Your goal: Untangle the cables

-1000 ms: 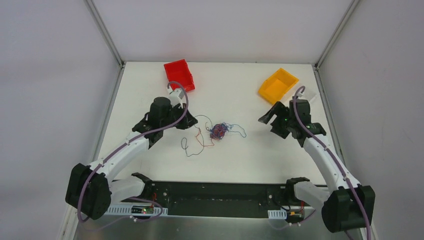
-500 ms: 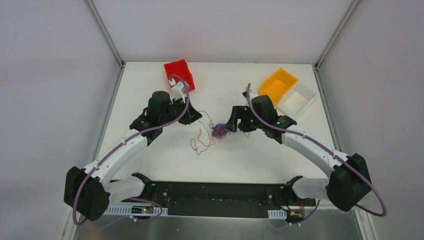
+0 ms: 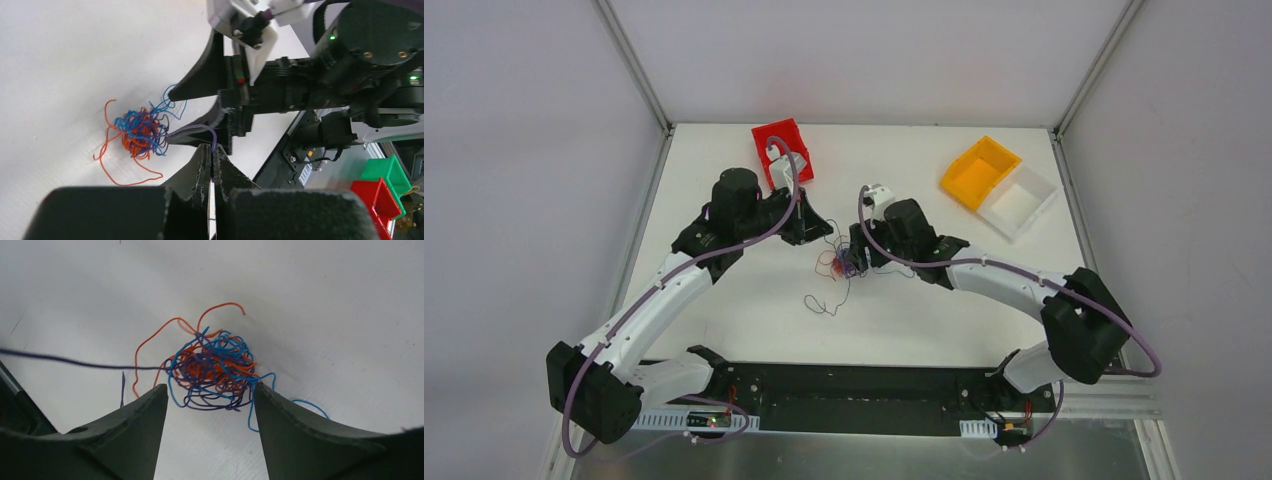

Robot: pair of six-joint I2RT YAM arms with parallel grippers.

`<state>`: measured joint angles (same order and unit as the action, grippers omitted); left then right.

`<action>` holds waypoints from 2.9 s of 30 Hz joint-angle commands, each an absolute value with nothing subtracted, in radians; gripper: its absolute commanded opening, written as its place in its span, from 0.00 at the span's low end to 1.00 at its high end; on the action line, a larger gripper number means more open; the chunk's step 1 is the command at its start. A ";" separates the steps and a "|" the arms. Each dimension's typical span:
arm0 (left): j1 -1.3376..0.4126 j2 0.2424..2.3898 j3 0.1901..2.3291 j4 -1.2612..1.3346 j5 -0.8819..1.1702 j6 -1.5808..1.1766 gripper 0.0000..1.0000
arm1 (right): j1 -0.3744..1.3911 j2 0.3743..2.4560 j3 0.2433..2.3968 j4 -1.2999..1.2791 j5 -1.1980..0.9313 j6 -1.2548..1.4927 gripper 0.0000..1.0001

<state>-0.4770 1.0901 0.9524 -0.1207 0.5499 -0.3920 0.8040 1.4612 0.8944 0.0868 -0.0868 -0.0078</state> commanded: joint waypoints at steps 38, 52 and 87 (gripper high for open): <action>-0.436 1.024 1.193 -0.333 0.517 -0.211 0.00 | 0.764 1.299 0.679 0.157 0.035 0.222 0.31; -0.436 1.120 1.247 -0.335 0.744 -0.233 0.00 | 0.821 1.353 0.814 0.184 -0.133 0.010 0.72; -0.439 1.157 1.270 -0.334 0.847 -0.308 0.00 | 0.899 1.425 0.942 0.420 0.046 -0.012 0.58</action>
<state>-0.4431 1.1610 1.2201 -0.3538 0.8070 -0.2966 0.8894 1.3781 0.8787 0.3649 -0.0097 -0.0132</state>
